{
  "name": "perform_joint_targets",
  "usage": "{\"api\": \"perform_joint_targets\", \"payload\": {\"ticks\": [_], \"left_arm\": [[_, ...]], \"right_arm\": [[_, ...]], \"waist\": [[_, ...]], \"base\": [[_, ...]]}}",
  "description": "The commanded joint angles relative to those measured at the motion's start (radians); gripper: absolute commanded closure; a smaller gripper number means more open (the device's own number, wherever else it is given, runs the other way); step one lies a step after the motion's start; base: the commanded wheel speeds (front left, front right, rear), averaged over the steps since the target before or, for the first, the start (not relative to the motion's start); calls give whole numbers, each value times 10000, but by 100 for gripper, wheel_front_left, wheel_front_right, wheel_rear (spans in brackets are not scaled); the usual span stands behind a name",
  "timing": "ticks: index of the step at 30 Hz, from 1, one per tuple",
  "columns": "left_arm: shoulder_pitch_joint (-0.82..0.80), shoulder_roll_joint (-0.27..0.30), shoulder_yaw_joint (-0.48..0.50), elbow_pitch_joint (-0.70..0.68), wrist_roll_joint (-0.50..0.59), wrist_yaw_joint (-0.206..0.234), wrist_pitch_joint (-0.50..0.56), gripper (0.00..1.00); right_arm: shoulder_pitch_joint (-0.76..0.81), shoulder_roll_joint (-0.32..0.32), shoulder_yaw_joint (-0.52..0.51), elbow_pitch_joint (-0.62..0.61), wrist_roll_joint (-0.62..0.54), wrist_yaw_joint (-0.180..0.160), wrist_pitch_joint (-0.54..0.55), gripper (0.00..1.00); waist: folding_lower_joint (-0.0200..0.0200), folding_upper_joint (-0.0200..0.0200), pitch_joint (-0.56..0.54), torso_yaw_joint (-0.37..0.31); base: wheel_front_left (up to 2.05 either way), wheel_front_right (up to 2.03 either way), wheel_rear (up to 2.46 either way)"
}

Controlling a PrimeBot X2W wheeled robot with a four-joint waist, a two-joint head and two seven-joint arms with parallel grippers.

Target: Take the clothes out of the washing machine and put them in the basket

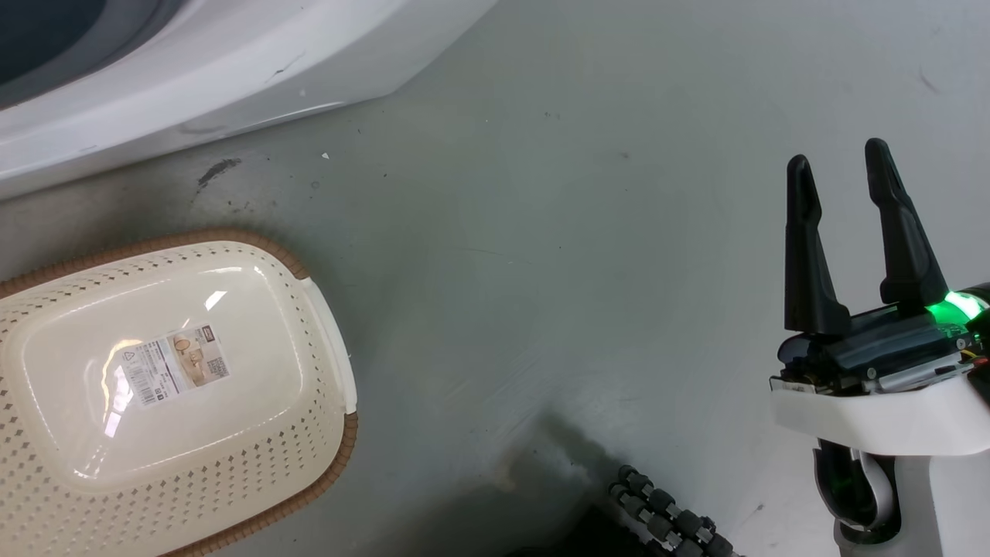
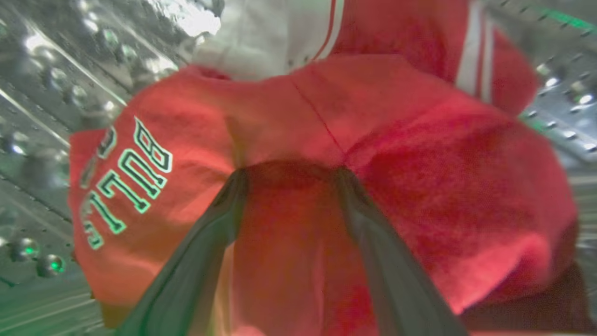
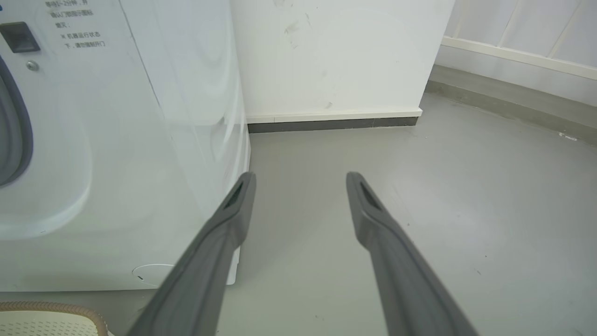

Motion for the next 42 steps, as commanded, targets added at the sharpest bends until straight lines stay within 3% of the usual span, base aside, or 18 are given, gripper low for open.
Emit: {"api": "perform_joint_targets", "payload": {"ticks": [1,10,11,13,27,42], "left_arm": [[-8,10,-22,87,-58,-8,90,0],[228,118,-100,163,-225,-5,-134,0],[233,99,-114,164,-252,-5,-172,15],[247,82,-161,91,-274,-6,-349,100],[967,-248,-401,-60,-1048,-8,-1946,100],[4071,-1271,-1478,-673,-2929,-9,-4953,100]], "right_arm": [[-150,24,-27,-33,43,-7,-21,0],[-225,24,-13,-55,214,-7,-21,0],[-231,24,-21,-51,229,-7,-21,0],[-256,24,-23,-50,233,-7,-21,0],[-105,24,-125,76,-69,-7,-21,0],[767,18,-257,493,-1056,-7,-21,0]], "waist": [[-1,0,47,-13],[-1,0,234,-66],[-1,0,242,-60],[-1,0,260,-47],[-1,0,-507,324],[-1,0,-3136,1532]], "base": [[0,0,0],[0,0,0],[0,0,0],[0,0,0],[0,0,0],[0,0,0]]}}
